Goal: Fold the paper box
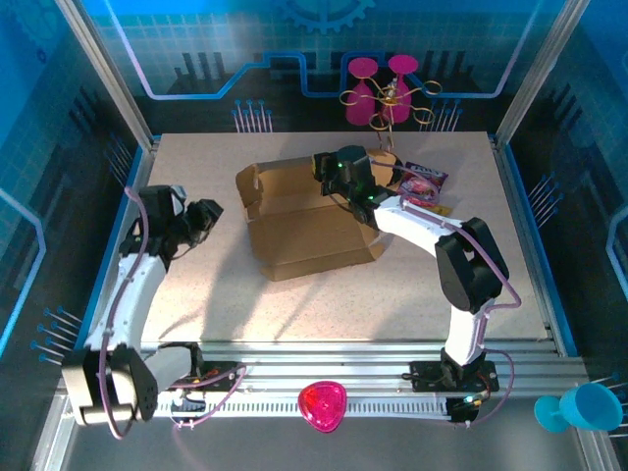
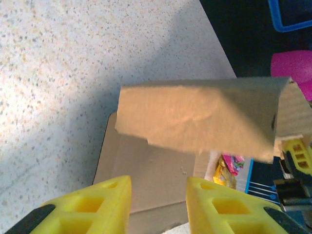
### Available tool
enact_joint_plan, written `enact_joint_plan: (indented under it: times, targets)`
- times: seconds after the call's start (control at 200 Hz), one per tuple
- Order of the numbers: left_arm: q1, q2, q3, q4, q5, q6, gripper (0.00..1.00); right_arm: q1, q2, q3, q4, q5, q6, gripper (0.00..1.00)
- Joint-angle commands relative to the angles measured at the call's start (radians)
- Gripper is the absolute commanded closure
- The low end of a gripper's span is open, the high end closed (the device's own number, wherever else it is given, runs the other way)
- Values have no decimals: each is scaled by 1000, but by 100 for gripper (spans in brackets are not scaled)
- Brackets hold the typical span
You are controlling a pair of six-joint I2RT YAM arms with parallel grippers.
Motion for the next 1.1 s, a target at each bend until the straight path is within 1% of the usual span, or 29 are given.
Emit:
enact_joint_plan:
  times: [0.0,0.05,0.095,0.25,0.35,0.44,0.565,0.645,0.71,0.765,0.865,0.986,1.096]
  targets:
    - [6,78,45,44,9,37,66,-5,13,-13,34,-11,2,100]
    - [-5,119,50,90,38,18,69,0,12,-19,37,-10,12,100]
    - [-30,149,64,115,40,18,69,3,13,-24,37,-6,18,100]
    - [-113,259,128,119,27,41,69,9,19,-11,32,-9,27,100]
    - [-127,307,134,141,21,39,66,16,22,-6,30,-8,35,100]
    - [-129,322,137,146,19,49,66,18,19,-6,23,-8,20,100]
    - [-129,260,123,85,-17,79,67,22,18,-35,48,-4,-14,100]
    - [-125,180,93,32,-53,87,66,31,22,-55,67,-2,-48,100]
    - [-116,96,52,4,-76,79,63,47,21,-94,111,27,-50,100]
    - [-99,30,15,-20,-98,67,60,59,29,-123,159,47,-39,100]
    - [-54,-60,-41,-64,-123,52,60,74,40,-136,184,64,-38,100]
    - [0,-93,-64,-108,-111,60,60,89,68,-117,176,63,-42,100]
    - [14,-93,-70,-129,-106,75,60,105,93,-108,168,65,-35,100]
